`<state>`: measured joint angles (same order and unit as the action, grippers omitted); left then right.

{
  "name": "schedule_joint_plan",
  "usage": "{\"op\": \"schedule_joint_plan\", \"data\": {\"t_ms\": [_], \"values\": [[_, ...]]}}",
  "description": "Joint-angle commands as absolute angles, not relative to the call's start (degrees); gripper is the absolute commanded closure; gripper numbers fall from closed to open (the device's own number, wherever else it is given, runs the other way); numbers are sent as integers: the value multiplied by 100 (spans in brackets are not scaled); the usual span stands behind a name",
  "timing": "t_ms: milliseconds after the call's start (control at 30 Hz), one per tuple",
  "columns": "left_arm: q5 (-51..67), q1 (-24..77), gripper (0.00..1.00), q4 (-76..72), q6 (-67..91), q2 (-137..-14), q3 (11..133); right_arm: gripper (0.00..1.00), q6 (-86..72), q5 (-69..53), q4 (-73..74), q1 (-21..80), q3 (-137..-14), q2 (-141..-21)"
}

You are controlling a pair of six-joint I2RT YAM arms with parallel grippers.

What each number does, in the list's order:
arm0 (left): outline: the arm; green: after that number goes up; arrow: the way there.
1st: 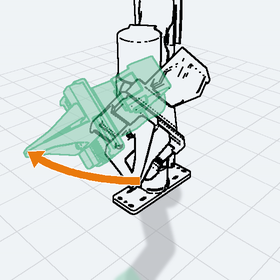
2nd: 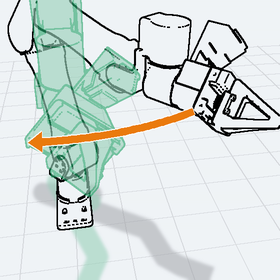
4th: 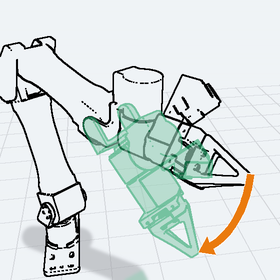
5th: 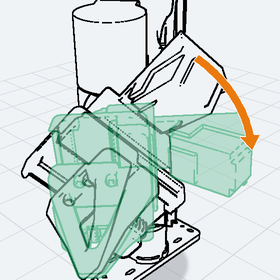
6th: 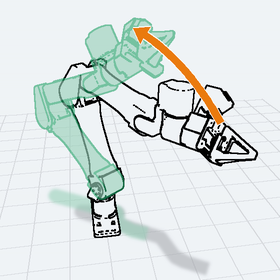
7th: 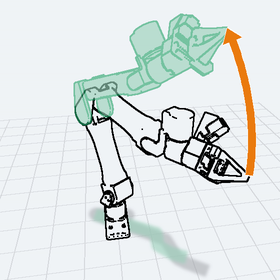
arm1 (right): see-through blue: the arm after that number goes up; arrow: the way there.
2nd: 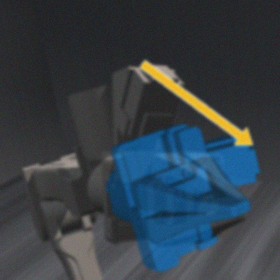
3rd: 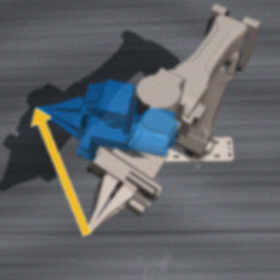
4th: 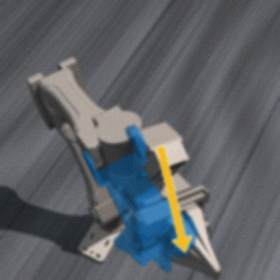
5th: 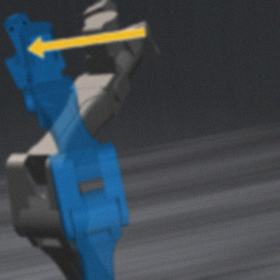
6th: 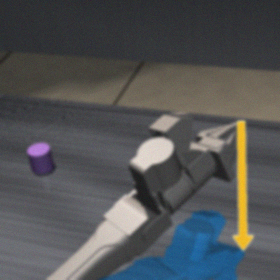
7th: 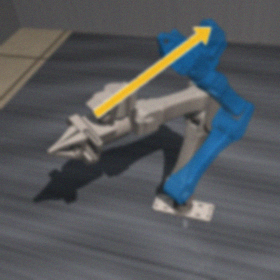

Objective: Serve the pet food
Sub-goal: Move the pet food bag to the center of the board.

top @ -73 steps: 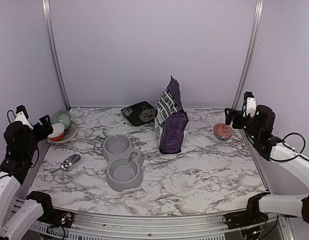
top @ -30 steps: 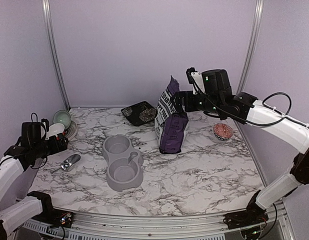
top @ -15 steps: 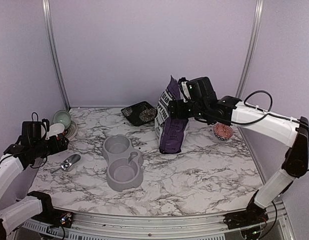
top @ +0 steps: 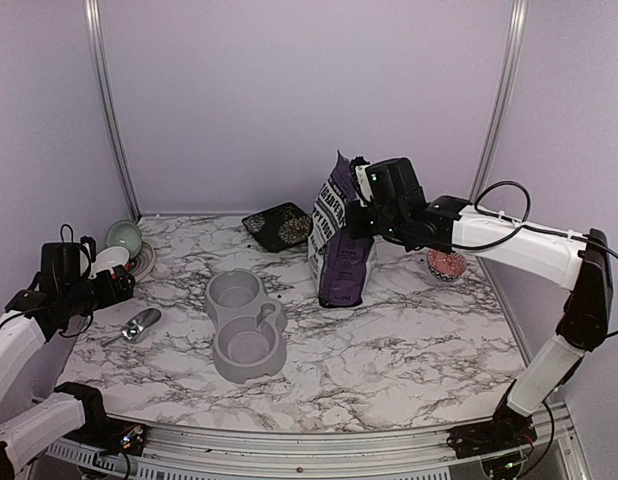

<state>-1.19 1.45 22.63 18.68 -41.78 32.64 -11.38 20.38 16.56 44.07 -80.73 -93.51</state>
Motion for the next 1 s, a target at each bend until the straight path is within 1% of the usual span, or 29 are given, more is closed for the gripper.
{"op": "schedule_joint_plan", "data": {"t_ms": [0,133,333,633,833,867,900,967], "values": [[-216,166,1,2436,1887,-4194,3393,88,-1040,1687,1319,4473,-8027,-9213],[-229,160,1,2443,1918,-4232,3401,100,-990,1669,1323,4474,-7907,-9088],[-289,160,1,2447,1928,-4213,3402,100,-975,1377,1377,4474,-7763,-8816],[-292,188,1,2447,1957,-4145,3395,100,-1051,590,1727,4475,-7686,-8278],[-256,218,1,2442,1943,-4109,3384,100,-1128,-227,2181,4491,-7345,-7646],[-255,220,1,2437,1935,-4119,3376,99,-1126,-379,2272,4491,-7278,-7513],[-255,213,1,2443,1934,-4125,3377,92,-1125,-435,2376,4487,-7230,-7398],[-240,213,1,2440,1943,-4137,3396,71,-1152,-429,2534,4491,-7157,-7183]]}}
